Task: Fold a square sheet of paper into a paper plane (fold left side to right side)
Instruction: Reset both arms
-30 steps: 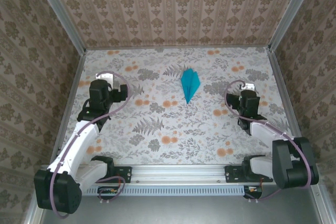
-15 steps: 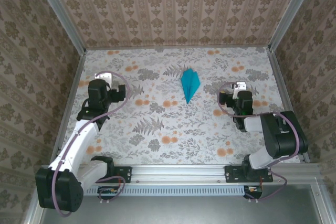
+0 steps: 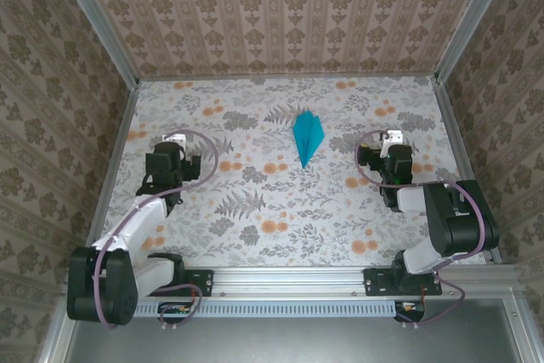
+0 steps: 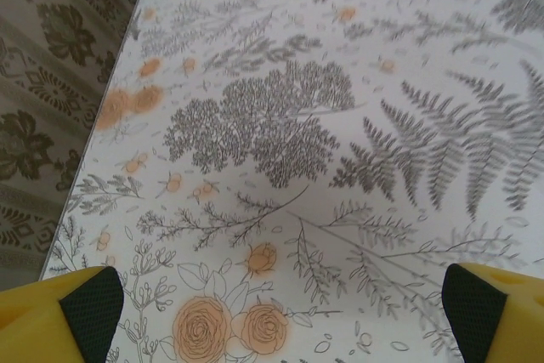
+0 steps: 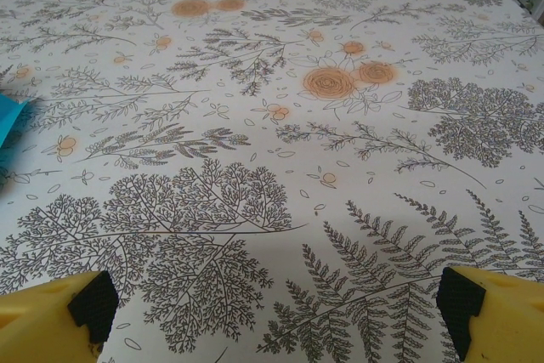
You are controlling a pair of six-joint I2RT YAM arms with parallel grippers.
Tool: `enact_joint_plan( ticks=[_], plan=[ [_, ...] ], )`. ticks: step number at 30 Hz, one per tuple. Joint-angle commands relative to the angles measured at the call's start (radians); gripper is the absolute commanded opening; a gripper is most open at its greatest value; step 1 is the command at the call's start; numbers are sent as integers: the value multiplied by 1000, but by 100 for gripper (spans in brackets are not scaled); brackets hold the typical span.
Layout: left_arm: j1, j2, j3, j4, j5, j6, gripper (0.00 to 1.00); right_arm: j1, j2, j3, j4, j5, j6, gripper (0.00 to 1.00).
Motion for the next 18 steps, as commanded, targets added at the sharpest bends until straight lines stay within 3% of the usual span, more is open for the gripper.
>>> enact_joint_plan(
  ticks=[1, 12, 18],
  plan=[
    [15, 26, -30, 162, -18, 47, 100, 0, -3, 15, 28, -18, 13, 100],
    [118, 190, -143, 601, 217, 40, 100, 0, -3, 15, 28, -17, 13, 100],
    [171, 236, -94, 577, 401, 15, 100, 0, -4, 15, 28, -16, 12, 100]
  ],
)
